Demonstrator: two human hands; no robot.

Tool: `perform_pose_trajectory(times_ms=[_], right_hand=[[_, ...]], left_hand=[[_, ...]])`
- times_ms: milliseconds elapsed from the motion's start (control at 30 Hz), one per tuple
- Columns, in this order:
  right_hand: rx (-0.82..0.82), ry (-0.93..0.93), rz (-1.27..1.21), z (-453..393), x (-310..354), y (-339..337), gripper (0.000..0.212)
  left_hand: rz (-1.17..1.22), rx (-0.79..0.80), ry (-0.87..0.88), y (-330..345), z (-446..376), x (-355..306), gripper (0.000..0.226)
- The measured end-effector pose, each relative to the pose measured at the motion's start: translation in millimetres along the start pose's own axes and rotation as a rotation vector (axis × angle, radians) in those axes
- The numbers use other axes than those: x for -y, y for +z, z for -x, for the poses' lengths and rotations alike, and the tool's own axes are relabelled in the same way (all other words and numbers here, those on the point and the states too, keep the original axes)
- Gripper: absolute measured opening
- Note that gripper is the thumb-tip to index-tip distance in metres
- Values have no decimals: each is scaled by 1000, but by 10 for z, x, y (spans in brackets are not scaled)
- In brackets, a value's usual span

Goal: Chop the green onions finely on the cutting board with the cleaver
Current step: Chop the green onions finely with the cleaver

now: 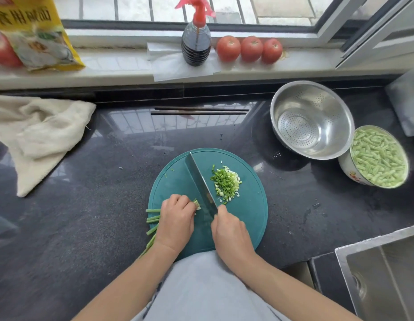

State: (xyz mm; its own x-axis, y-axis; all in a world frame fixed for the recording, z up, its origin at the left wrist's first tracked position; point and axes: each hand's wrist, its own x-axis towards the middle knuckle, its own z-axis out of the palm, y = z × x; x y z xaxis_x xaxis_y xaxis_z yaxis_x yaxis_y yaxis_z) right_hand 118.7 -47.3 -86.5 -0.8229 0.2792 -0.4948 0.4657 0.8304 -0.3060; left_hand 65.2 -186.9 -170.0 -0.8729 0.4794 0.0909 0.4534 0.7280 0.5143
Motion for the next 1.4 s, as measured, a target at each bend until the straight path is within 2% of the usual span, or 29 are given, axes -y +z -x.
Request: perform_pose_trajectory(times_ms=[167,300,400,500,600,733,800,933,1200,1400], right_hand=[[-51,41,-20,-156,-228,-208,17],[-42,-16,-27,-86,-323,-290,18],[-28,-47,-64,47,-337,-277,22],[-13,-58,-85,113,-357,-251,22],[9,-74,-81,137,-392,-242,22],[-7,-61,-92,145,-434,-247,22],[-13,-55,-100,134,-431,-270,21],[-5,-50,-85,130,-389,-272,22],[111,29,-74,219,-269,-162,21],[33,13,-10,-196,46,-137,9]], left_hand=[[-71,49,-1,-39,-13,-49,15],[-144,127,125,-69,5,6,6],[-196,194,224,-125,77,12,29],[-197,164,275,-164,146,74,36],[-150,103,184,-196,109,158,38],[-65,119,94,-189,4,148,55],[-46,101,78,-166,-111,75,52],[-57,78,39,-58,-246,-38,22],[-64,100,55,-23,-240,-56,23],[-57,130,96,-71,-267,-53,23]])
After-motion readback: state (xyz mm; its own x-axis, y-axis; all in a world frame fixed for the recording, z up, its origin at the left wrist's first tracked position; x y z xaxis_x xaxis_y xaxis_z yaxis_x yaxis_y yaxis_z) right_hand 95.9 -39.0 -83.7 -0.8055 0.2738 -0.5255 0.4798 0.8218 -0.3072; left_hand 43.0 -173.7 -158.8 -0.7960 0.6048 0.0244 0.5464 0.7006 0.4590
